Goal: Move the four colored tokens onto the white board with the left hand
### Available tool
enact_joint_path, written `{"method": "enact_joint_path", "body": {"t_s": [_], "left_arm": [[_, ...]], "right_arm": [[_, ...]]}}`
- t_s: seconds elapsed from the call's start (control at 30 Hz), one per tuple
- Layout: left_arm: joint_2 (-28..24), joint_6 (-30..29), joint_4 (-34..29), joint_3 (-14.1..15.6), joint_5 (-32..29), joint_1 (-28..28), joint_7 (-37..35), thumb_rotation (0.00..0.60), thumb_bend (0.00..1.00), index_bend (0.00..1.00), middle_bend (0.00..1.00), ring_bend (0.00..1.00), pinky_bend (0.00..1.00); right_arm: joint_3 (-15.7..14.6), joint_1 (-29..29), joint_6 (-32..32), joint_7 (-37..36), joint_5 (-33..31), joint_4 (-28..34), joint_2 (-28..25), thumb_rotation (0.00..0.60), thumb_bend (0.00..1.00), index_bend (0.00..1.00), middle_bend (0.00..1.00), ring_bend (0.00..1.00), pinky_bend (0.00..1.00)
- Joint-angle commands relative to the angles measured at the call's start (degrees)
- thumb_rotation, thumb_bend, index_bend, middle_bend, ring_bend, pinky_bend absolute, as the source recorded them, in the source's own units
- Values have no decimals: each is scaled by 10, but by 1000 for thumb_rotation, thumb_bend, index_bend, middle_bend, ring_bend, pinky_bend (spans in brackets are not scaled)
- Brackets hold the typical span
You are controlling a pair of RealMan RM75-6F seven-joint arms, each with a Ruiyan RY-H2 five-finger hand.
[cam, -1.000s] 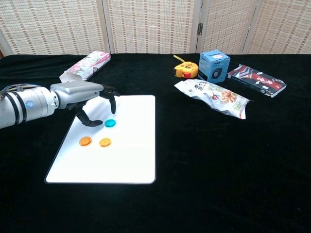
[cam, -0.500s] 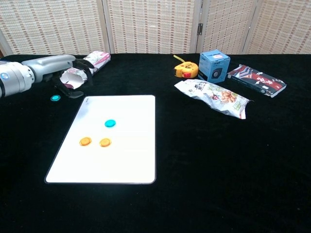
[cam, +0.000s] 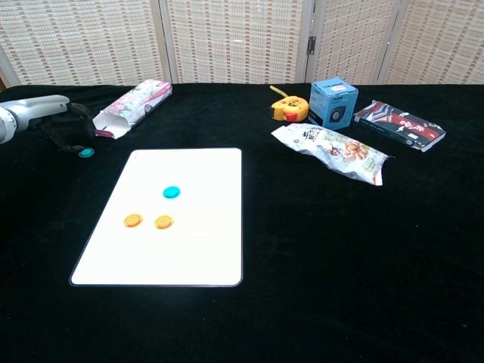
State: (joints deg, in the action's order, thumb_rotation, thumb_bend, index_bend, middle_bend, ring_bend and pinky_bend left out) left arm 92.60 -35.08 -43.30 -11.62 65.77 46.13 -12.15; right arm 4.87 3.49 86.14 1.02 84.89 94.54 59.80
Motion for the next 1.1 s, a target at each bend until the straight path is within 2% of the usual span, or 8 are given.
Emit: {"method": "enact_joint_path", "body": {"t_s": [0.03, 0.47, 1.1], "left_arm": [[15, 9, 25, 1, 1, 1, -8, 600, 434, 405, 123, 0, 0], [68, 46, 120, -5, 7, 15, -27, 600, 434, 398, 123, 0, 0], [98, 57, 177, -5, 32, 22, -53, 600, 434, 437, 123, 0, 0]], "right_arm": [[0, 0, 0, 1, 0, 1, 0, 600, 361, 0, 17, 50, 0], [1, -1, 1, 10, -4, 10, -3, 600, 361, 0, 17, 51, 0], [3, 0, -2, 17, -8, 17, -6, 600, 361, 0, 17, 45, 0]]}}
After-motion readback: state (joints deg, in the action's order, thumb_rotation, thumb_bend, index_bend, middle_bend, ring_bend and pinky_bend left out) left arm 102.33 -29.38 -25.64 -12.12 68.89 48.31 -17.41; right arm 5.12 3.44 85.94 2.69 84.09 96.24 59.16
